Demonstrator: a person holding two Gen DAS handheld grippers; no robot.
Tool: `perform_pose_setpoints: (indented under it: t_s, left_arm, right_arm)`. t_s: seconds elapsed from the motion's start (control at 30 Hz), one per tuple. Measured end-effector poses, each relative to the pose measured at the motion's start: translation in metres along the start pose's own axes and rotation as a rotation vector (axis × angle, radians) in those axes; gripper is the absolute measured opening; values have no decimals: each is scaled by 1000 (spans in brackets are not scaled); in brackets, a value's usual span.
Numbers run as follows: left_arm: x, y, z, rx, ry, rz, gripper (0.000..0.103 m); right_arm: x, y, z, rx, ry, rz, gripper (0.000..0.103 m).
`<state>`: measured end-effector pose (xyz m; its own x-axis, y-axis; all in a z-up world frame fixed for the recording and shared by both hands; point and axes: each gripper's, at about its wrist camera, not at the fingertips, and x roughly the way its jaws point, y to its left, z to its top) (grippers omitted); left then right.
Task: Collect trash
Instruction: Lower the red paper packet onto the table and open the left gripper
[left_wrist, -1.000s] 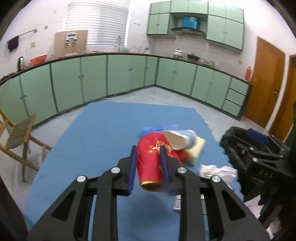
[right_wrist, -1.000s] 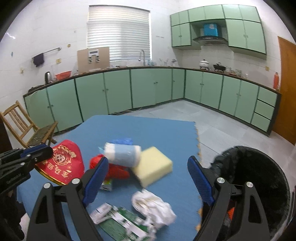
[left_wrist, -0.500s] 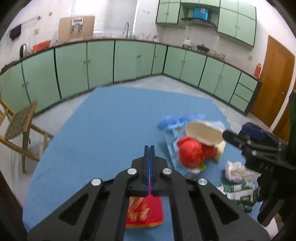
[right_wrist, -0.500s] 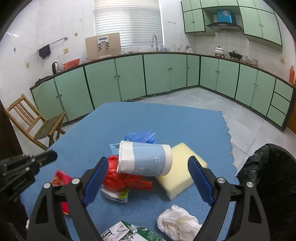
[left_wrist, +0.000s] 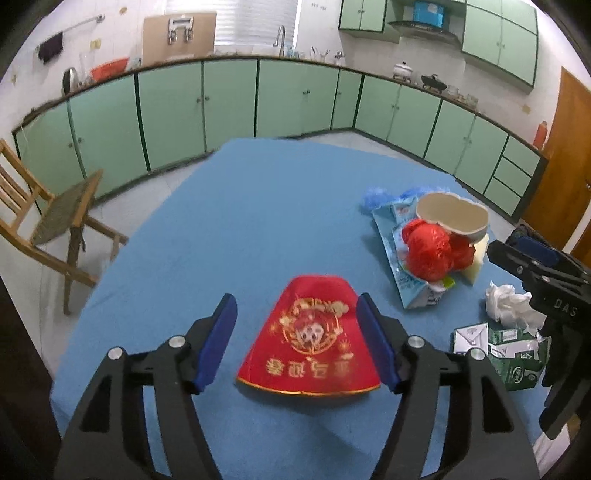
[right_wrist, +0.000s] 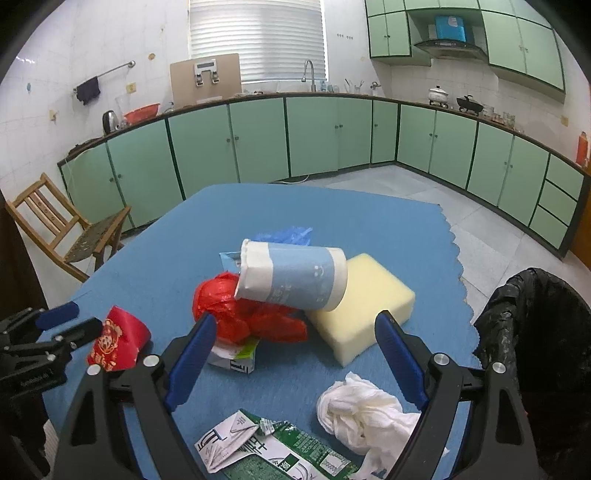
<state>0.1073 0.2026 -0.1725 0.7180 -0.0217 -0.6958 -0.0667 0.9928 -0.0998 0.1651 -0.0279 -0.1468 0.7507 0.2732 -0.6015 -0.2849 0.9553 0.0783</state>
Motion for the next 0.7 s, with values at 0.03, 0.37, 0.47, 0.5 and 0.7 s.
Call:
perform_pose_setpoints:
  t_s: [0.03,0.37,0.47,0.5,0.7]
  left_arm:
    - [3,0,-1,-4,9,-5,68]
    - [37,-21,-7,6,81,27,79]
    - [45,-20,-11,23,104,70,79]
    - [46,-19,-12,22,108,73,79]
    - [41,-16,-16,34,100,72,76]
  right_arm:
    - [0,-1,1,2,1,0,86]
    - [5,-10,1,5,7,-13,86]
    - [6,-11,1,2,9,-15,86]
    - [6,-11,1,-1,7,-16,86]
    - [6,-10,5,-2,6,-19,86]
